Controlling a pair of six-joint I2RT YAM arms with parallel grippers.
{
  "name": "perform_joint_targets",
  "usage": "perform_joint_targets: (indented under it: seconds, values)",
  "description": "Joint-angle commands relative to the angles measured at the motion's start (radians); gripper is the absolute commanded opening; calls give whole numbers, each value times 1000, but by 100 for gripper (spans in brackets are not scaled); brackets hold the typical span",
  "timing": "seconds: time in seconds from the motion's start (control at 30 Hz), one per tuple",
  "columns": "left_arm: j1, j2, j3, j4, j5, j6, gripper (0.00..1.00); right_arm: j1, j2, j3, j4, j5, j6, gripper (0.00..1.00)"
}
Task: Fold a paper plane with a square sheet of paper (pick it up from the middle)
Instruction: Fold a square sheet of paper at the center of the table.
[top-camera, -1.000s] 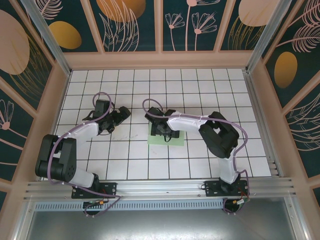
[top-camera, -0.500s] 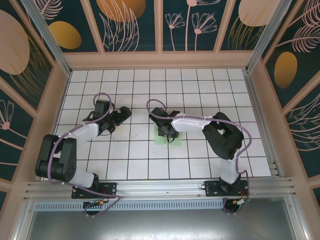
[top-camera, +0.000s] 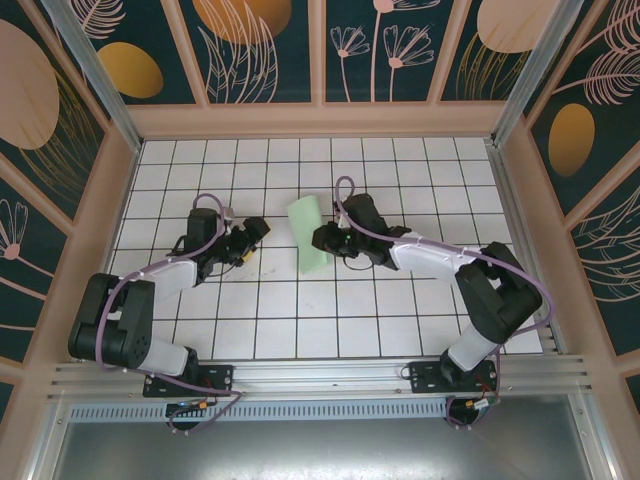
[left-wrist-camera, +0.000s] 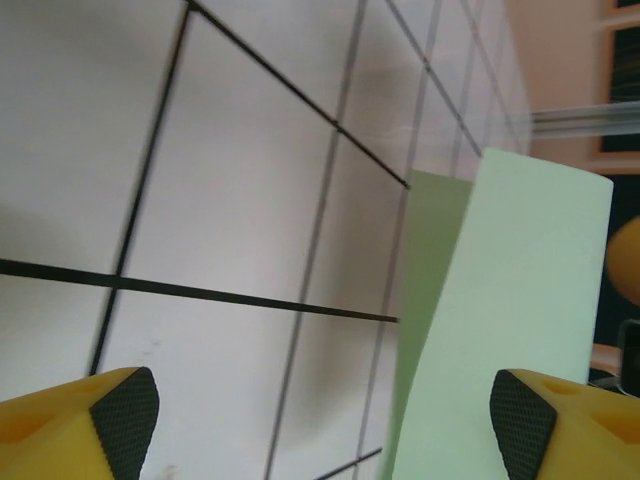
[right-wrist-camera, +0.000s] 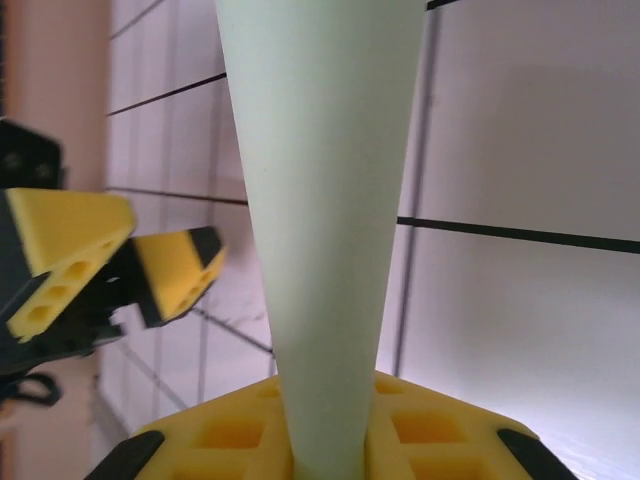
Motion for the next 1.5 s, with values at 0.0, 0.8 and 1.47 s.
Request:
perform_joint_targets:
  seconds: [0.0, 0.8, 1.47]
  values:
    - [1, -24, -33, 183, 99, -76, 87, -29, 0, -59, 189, -175, 49, 24]
    - [-191, 252, -13, 466, 111, -164, 58, -122, 115, -218, 391, -296, 215, 39]
    - [-228, 335, 12, 606, 163, -205, 16, -137, 93, -272, 437, -323, 243, 43]
